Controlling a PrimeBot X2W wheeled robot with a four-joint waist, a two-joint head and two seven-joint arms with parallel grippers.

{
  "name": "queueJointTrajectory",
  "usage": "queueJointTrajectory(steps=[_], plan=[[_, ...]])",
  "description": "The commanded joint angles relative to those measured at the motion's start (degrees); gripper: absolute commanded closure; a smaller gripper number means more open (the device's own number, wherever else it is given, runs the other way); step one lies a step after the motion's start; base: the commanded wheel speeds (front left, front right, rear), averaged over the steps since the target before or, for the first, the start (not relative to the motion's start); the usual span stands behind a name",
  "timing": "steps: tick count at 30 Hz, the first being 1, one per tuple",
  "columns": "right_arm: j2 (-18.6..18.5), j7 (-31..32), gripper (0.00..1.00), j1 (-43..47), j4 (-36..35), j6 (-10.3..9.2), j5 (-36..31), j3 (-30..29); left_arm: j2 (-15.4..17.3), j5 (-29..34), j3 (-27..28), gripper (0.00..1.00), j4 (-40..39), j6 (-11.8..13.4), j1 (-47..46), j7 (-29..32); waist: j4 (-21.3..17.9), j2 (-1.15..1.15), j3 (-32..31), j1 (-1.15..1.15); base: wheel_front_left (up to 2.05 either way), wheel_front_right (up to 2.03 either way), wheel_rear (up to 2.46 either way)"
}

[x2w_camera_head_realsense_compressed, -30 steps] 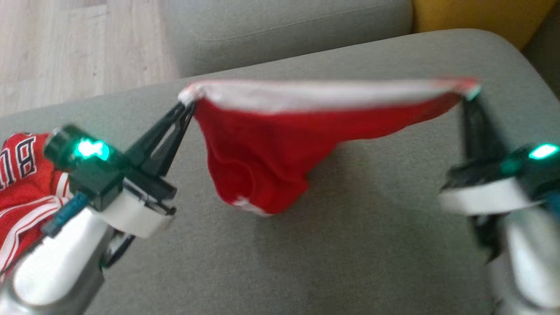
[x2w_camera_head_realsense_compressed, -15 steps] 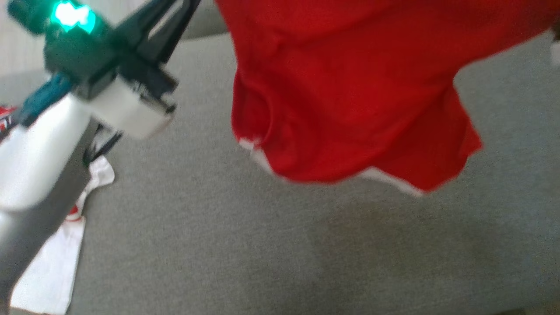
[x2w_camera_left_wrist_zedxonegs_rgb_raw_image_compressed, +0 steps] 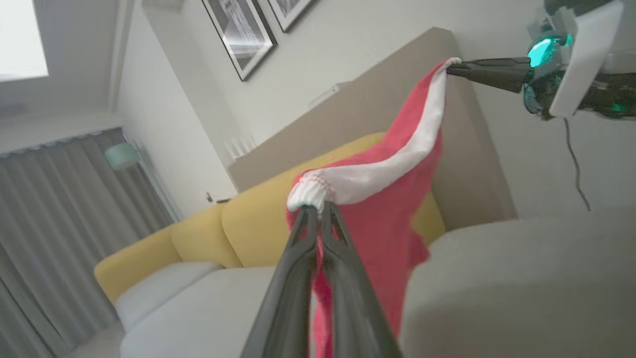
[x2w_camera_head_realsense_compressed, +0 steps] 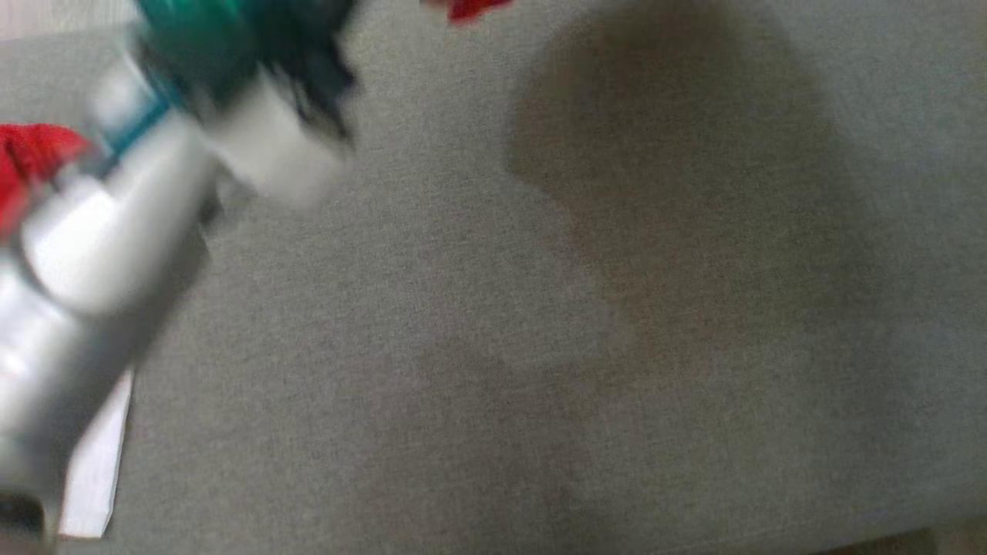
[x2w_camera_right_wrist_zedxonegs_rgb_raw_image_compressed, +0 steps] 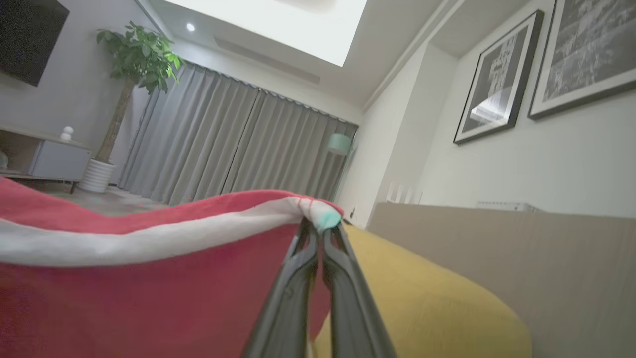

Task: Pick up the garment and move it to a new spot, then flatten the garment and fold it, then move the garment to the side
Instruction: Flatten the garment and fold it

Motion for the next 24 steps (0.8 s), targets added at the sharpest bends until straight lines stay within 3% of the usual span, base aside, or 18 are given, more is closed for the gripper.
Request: queueJointTrajectory(steps=[1,2,10,15,19,24], plan=[[0.99,-0.21,1.00,5.28,-2.64,-0.04,-0.04,-0.21,2.18,0.35,1.24,1.00,-2.19,0.11,3.34,-0.19,-0.08,0.00,-0.20,0.01,0.00,0.00,0.00],[0.99,-0.21,1.00,5.28,-2.64,-0.04,-0.04,-0.21,2.18,0.35,1.24,1.00,-2.19,0.11,3.34,-0.19,-0.08,0.00,-0.20,0.01,0.00,0.00,0.00],[9.06,-0.25,1.00,30.49,-8.26,-0.04,1.07,-4.52,-0.10,-0.38,-1.90,1.00,-4.55,0.10,29.09,-0.21,-1.62,0.00,-2.92,0.01,0.00,0.00,0.00],[10.54,-0.25,1.00,43.70,-10.45,-0.04,0.85,-7.24,-1.44,-2.64,-8.77,1.00,-1.25,0.10,41.40,-0.21,-2.61,0.00,-6.47,0.01,0.00,0.00,0.00],[10.37,-0.25,1.00,53.08,-15.42,-0.04,0.55,-11.47,-1.30,-8.75,-14.67,1.00,0.82,0.10,43.51,0.67,-2.82,0.00,-7.91,0.01,0.00,0.00,0.00],[9.73,1.84,1.00,54.78,-18.94,-0.04,2.05,-13.35,-1.93,-14.62,-14.23,1.00,-2.81,0.10,42.56,0.69,-2.17,0.00,-7.42,0.01,0.00,0.00,0.00]])
